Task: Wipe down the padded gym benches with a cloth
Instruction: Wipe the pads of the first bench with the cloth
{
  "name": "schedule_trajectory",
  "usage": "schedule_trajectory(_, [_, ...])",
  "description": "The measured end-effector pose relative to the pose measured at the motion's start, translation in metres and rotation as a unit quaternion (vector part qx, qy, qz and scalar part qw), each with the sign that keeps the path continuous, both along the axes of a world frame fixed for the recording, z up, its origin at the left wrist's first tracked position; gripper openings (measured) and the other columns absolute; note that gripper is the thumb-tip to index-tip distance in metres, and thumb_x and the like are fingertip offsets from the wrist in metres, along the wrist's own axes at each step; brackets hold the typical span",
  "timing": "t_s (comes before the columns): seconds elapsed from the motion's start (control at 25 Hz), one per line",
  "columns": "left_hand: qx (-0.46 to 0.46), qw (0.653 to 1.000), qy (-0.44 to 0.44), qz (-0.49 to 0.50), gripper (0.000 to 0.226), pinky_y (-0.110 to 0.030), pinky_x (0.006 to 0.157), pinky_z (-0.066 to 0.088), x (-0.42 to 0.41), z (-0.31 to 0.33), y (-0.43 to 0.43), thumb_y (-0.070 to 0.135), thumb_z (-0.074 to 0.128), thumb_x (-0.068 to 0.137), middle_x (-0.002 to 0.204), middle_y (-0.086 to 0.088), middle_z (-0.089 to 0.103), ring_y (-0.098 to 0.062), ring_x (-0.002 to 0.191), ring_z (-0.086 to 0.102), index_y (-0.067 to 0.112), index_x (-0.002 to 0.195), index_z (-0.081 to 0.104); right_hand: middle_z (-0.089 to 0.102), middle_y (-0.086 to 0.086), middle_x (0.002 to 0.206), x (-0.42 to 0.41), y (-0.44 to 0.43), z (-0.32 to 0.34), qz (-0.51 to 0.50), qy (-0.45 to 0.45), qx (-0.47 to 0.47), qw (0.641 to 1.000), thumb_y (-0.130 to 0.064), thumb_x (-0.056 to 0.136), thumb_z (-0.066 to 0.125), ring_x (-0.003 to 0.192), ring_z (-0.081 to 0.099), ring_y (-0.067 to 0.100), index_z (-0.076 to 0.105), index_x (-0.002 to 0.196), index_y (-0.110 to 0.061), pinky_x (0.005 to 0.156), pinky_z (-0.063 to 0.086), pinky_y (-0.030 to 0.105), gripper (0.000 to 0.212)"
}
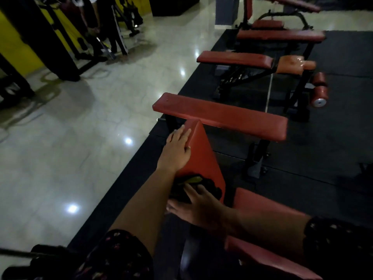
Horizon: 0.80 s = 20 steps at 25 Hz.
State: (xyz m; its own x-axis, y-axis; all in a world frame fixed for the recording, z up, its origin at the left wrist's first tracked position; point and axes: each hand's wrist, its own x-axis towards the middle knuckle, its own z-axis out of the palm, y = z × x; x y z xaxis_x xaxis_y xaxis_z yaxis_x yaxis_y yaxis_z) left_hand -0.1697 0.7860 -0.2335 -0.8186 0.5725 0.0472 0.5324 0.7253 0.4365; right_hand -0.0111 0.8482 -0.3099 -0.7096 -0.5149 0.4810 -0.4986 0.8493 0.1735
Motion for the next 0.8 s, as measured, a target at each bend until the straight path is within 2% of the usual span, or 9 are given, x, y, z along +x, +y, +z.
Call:
schedule_trajectory(0.12, [-0.013, 1.000, -0.022, -0.006, 0.056, -0.049, 0.119, 0.023, -0.006, -0.002, 0.000, 0.023, 0.047, 0.101, 0.161, 0.006, 0.024, -0.018, 0.149, 0.012, 0.029, 0.154, 0.029, 0.056, -0.001, 0.131, -0.005, 0.015, -0.014, 0.037, 0.005, 0.098, 0.994, -0.030, 0.097, 0.042, 0.105, 0.051, 0.032, 0.056, 0.133, -0.026, 0.060, 0.052, 0.037, 0.039])
schedule_trajectory(0.24, [0.141, 0.989, 0.013, 0.052, 0.046, -0.046, 0.115, 0.031, 0.003, -0.003, -0.015, 0.022, 0.053, 0.097, 0.151, 0.002, 0.042, -0.013, 0.141, 0.032, 0.025, 0.142, 0.050, 0.058, -0.007, 0.130, 0.003, 0.051, -0.022, 0.116, 0.006, 0.096, 0.989, -0.030, 0.099, 0.033, 0.101, 0.048, 0.032, 0.063, 0.120, -0.033, 0.060, 0.052, 0.036, 0.037])
schedule_trajectory(0.28, [0.237, 0.962, 0.053, 0.125, 0.041, -0.040, 0.114, 0.034, 0.015, -0.005, -0.023, 0.021, 0.054, 0.096, 0.147, 0.000, 0.046, -0.006, 0.136, 0.036, 0.022, 0.137, 0.056, 0.053, -0.009, 0.136, 0.001, 0.066, -0.015, 0.135, 0.007, 0.099, 0.986, -0.035, 0.097, 0.040, 0.100, 0.050, 0.033, 0.062, 0.117, -0.037, 0.061, 0.052, 0.036, 0.030])
schedule_trajectory(0.4, [0.435, 0.806, 0.136, 0.378, 0.044, -0.013, 0.107, 0.032, 0.073, -0.027, -0.044, 0.035, 0.047, 0.097, 0.148, -0.003, 0.036, 0.014, 0.130, 0.032, 0.012, 0.134, 0.055, 0.042, -0.005, 0.143, -0.020, 0.106, 0.012, 0.148, 0.069, 0.025, 0.986, -0.037, 0.091, 0.056, 0.099, 0.053, 0.036, 0.054, 0.123, -0.042, 0.065, 0.051, 0.038, 0.033])
schedule_trajectory(0.48, [0.462, 0.766, 0.126, 0.428, 0.061, -0.018, 0.111, 0.030, 0.107, -0.054, -0.042, 0.055, 0.040, 0.097, 0.153, -0.011, 0.027, -0.003, 0.138, 0.033, 0.012, 0.140, 0.046, 0.041, -0.002, 0.144, -0.043, 0.116, 0.032, 0.127, 0.086, -0.029, 0.988, -0.028, 0.095, 0.051, 0.102, 0.051, 0.036, 0.051, 0.129, -0.042, 0.070, 0.051, 0.040, 0.037])
schedule_trajectory(0.56, [0.471, 0.773, 0.042, 0.423, 0.077, -0.019, 0.113, 0.029, 0.123, -0.074, -0.028, 0.076, 0.035, 0.089, 0.156, -0.012, 0.026, -0.019, 0.141, 0.033, 0.021, 0.144, 0.034, 0.043, 0.005, 0.143, -0.069, 0.113, 0.056, 0.075, 0.074, -0.098, 0.990, -0.020, 0.092, 0.050, 0.101, 0.052, 0.037, 0.055, 0.130, -0.037, 0.073, 0.054, 0.040, 0.042])
schedule_trajectory(0.64, [0.458, 0.786, -0.047, 0.414, 0.086, -0.020, 0.111, 0.030, 0.130, -0.081, -0.007, 0.079, 0.045, 0.081, 0.157, 0.000, 0.025, -0.014, 0.141, 0.032, 0.032, 0.148, 0.020, 0.048, 0.013, 0.142, -0.091, 0.102, 0.079, 0.014, 0.011, -0.188, 0.982, -0.015, 0.087, 0.050, 0.100, 0.053, 0.040, 0.062, 0.129, -0.032, 0.071, 0.057, 0.041, 0.046])
schedule_trajectory(0.72, [0.430, 0.804, -0.064, 0.406, 0.097, -0.015, 0.106, 0.031, 0.134, -0.086, 0.007, 0.060, 0.063, 0.079, 0.156, 0.004, 0.026, -0.008, 0.139, 0.033, 0.026, 0.155, 0.013, 0.049, 0.014, 0.142, -0.097, 0.084, 0.082, 0.046, -0.051, -0.163, 0.984, -0.008, 0.081, 0.055, 0.100, 0.053, 0.043, 0.061, 0.130, -0.033, 0.065, 0.058, 0.045, 0.055])
schedule_trajectory(0.8, [0.394, 0.820, -0.051, 0.412, 0.085, -0.009, 0.098, 0.037, 0.130, -0.093, 0.012, 0.022, 0.073, 0.085, 0.147, -0.008, 0.038, -0.014, 0.131, 0.046, 0.003, 0.152, 0.024, 0.049, 0.009, 0.144, -0.089, 0.069, 0.075, 0.179, -0.072, -0.023, 0.981, -0.008, 0.079, 0.060, 0.101, 0.054, 0.043, 0.061, 0.128, -0.037, 0.064, 0.057, 0.046, 0.057])
